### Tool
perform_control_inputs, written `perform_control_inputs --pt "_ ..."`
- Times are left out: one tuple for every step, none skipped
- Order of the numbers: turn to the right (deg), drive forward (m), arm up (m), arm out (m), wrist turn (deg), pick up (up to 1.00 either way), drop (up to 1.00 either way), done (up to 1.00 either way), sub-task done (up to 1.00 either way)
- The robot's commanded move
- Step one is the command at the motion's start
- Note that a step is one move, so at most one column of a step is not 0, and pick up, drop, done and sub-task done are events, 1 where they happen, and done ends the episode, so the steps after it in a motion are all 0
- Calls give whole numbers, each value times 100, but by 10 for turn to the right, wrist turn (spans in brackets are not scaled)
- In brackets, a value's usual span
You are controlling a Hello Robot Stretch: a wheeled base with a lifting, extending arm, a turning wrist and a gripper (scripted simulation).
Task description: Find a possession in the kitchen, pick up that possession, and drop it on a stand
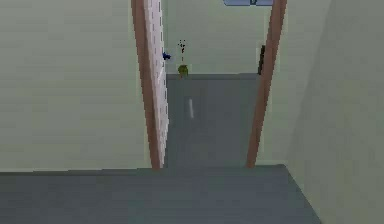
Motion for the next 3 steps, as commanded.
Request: perform_control_inputs --pt "0 30 0 0 0 0 0 0 0" --pt "-450 0 0 0 0 0 0 0 0" --pt "-240 0 0 0 0 0 0 0 0"
